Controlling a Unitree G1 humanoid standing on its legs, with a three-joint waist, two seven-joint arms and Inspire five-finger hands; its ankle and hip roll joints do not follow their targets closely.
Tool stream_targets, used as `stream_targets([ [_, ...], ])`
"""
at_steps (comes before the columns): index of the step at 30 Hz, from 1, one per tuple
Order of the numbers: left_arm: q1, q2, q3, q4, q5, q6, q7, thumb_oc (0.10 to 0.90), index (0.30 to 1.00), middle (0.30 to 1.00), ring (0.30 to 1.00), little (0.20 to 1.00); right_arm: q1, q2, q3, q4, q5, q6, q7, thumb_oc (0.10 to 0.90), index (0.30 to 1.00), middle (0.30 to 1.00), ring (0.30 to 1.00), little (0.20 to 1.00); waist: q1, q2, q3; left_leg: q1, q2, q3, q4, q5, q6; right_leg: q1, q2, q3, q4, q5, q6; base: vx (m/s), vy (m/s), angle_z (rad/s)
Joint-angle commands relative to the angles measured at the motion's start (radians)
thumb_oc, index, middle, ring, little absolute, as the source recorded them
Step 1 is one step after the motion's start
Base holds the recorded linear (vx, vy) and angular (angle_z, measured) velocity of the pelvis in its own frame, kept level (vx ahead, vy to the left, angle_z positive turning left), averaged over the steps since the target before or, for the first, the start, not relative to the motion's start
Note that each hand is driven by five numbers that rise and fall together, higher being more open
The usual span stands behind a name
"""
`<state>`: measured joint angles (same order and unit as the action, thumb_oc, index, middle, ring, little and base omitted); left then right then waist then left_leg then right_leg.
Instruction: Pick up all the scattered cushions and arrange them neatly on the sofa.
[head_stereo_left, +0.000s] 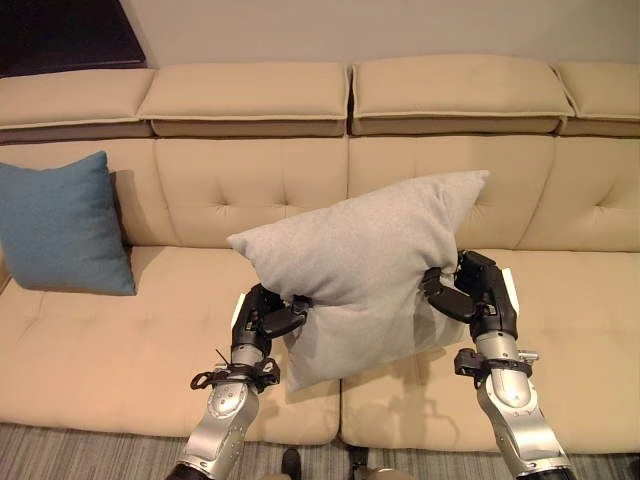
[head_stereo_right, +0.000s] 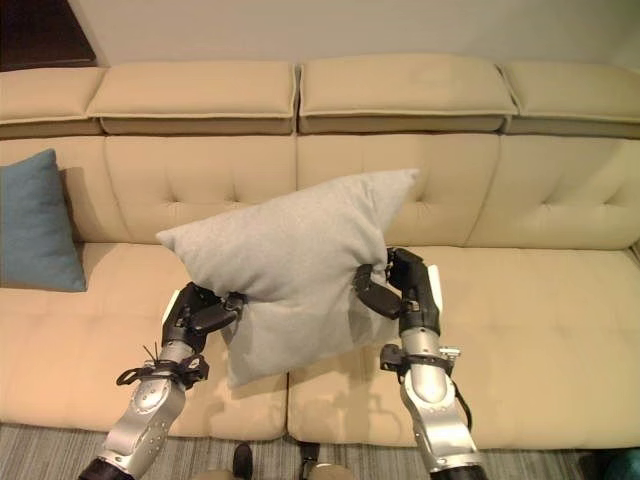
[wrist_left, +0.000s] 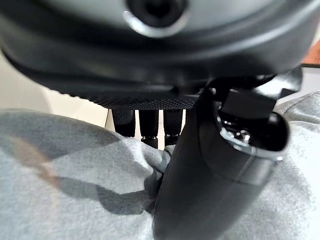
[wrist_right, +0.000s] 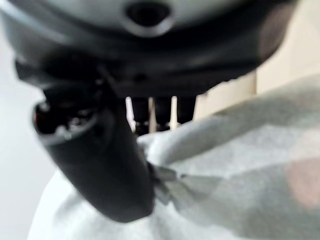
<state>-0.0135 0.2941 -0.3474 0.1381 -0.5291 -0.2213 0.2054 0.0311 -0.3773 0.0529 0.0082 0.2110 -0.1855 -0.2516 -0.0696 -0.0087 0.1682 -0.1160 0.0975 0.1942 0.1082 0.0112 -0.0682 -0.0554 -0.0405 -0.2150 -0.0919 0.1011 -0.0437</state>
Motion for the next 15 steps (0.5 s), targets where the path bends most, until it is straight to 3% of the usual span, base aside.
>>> stream_targets([
  [1, -0.114, -0.009, -0.029, -0.174, 0.058, -0.131, -0.065, 0.4, 0.3, 0.3, 0.3, 0.3, -0.061, 0.026, 0.011, -0.185, -0.003, -0.169, 0.013, 0.4, 0.3, 0.3, 0.3, 0.3, -0.008, -0.014, -0.138, 0.026, 0.013, -0.023, -0.083, -0.011, -0.015, 0.057, -0.04, 0.011, 0.005, -0.106, 0.174, 0.12, 0.06, 0.0],
  [7, -0.12, 0.004, -0.023, -0.167, 0.084, -0.131, -0.036, 0.4, 0.3, 0.3, 0.3, 0.3, -0.077, 0.033, 0.036, -0.139, -0.041, -0.149, -0.001, 0.4, 0.3, 0.3, 0.3, 0.3, -0.005, -0.003, -0.146, 0.086, -0.007, 0.001, -0.172, 0.01, -0.009, 0.04, -0.046, 0.039, 0.005, -0.101, 0.182, 0.11, 0.09, -0.23],
  [15, -0.322, 0.024, -0.031, -0.066, 0.18, -0.16, 0.069, 0.4, 0.3, 0.3, 0.3, 0.3, -0.264, 0.022, 0.093, -0.029, -0.115, -0.149, -0.089, 0.4, 0.3, 0.3, 0.3, 0.3, -0.002, 0.011, -0.125, -0.005, -0.024, 0.028, -0.192, 0.012, 0.005, -0.099, -0.059, 0.095, 0.005, -0.055, 0.207, -0.03, 0.056, -0.13],
])
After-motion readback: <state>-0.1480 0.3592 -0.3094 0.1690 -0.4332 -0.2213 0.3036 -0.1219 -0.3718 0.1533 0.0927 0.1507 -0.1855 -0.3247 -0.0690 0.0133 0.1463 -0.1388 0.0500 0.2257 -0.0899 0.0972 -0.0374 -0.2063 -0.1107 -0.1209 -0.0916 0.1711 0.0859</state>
